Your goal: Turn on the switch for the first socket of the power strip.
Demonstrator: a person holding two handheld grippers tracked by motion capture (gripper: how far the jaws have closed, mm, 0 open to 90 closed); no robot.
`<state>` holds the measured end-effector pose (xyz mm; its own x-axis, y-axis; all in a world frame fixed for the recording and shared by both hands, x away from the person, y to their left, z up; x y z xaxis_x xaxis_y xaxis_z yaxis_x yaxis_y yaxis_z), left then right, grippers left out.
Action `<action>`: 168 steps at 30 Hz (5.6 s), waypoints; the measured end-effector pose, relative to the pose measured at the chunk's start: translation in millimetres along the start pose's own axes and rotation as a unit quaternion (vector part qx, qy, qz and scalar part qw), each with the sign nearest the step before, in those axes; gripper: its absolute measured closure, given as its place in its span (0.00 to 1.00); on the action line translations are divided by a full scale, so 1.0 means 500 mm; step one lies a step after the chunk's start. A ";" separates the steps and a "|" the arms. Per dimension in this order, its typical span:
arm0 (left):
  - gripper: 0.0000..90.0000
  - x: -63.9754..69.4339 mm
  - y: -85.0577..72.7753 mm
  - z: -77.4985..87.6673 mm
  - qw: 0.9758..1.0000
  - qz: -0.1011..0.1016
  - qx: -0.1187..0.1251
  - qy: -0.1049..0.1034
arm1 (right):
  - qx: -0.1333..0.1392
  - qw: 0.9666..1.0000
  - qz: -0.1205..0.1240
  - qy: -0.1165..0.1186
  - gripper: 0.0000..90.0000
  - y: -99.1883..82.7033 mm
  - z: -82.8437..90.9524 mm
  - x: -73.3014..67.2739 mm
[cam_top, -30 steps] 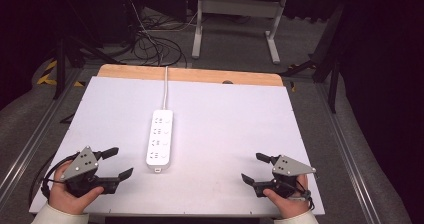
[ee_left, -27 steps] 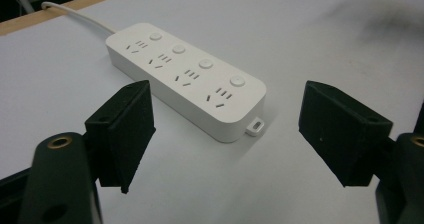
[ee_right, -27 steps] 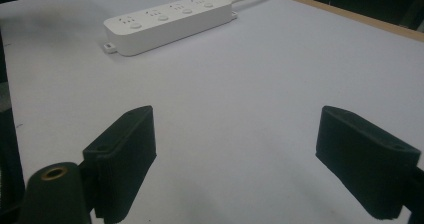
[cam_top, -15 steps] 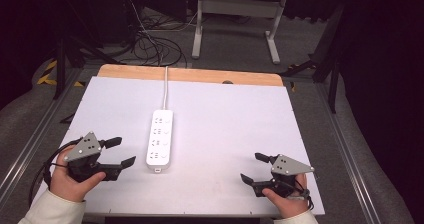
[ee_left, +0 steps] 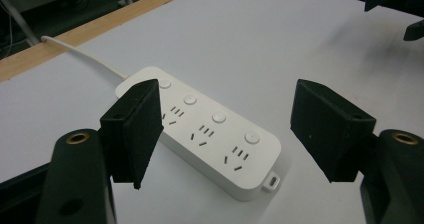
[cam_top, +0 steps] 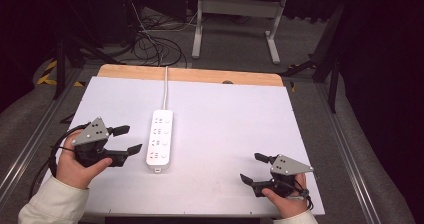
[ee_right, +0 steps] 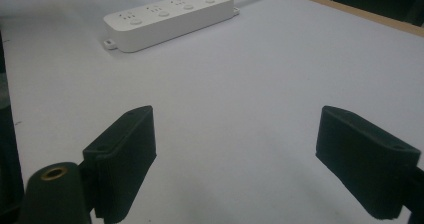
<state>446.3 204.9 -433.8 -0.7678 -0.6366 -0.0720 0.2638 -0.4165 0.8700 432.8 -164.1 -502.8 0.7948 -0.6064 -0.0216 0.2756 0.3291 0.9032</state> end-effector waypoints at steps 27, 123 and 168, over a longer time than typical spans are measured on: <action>1.00 -0.033 0.055 -0.088 0.999 0.005 -0.017 -0.050 | -0.002 1.000 0.001 0.003 0.18 -0.003 -0.001 0.000; 1.00 -0.127 -0.030 -0.327 0.992 0.036 -0.118 0.017 | -0.009 1.000 -0.006 0.012 0.18 -0.018 -0.004 0.005; 1.00 -0.124 -0.033 -0.331 0.989 0.049 -0.137 0.028 | -0.012 1.000 -0.005 0.013 0.18 -0.022 0.000 0.000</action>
<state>586.0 143.8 -524.6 -0.6997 -0.7139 -0.0276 0.4890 -0.5066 0.7101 430.0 -167.5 -512.7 0.8053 -0.5914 -0.0426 0.2969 0.3400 0.8923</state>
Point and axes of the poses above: each handheld gripper's, and its own axes: z roughly backward along the jaws, y roughly out of its top, x roughly to its right, the point moved 9 cm from there along -z, roughly forward along the jaws, and after that the axes turned 3 degrees about -z, right-handed, at the moved point
